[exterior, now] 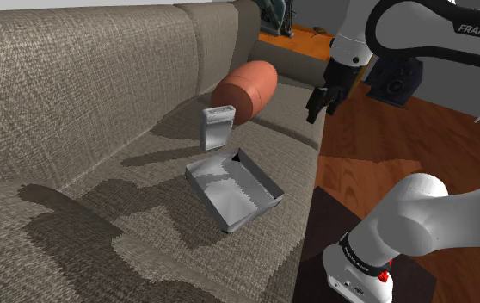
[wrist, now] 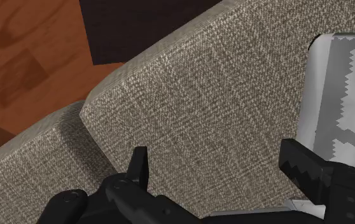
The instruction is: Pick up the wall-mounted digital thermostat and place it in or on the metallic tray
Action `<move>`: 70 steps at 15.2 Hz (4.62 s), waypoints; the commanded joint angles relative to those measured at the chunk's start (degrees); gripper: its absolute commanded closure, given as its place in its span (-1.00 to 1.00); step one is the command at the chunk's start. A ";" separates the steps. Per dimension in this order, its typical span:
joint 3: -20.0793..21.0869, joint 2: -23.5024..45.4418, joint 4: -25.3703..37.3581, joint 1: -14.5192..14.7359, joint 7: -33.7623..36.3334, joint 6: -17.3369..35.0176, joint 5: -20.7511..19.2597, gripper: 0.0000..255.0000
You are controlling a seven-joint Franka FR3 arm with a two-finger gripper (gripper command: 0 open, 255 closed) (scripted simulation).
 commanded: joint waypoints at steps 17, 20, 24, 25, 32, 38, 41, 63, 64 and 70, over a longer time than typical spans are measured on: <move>-2.89 36.64 25.91 11.97 -35.26 7.25 2.35 -1.00; -1.92 42.33 31.39 13.61 -41.25 6.67 3.14 -1.00; -1.15 45.39 32.96 14.45 -44.56 7.71 3.50 -1.00; -1.15 45.40 32.20 14.45 -44.56 8.48 3.50 -1.00; -1.16 45.54 28.83 14.43 -44.55 11.99 3.49 -1.00; -1.16 45.54 28.84 14.43 -44.55 11.97 3.49 1.00; -1.16 45.54 28.85 14.43 -44.55 11.97 3.49 1.00; -1.15 44.88 40.40 14.45 -44.63 -0.24 3.50 1.00; -1.15 44.95 41.25 14.45 -44.64 -1.02 3.50 1.00; -1.15 45.61 46.50 14.45 -44.68 -5.60 3.51 1.00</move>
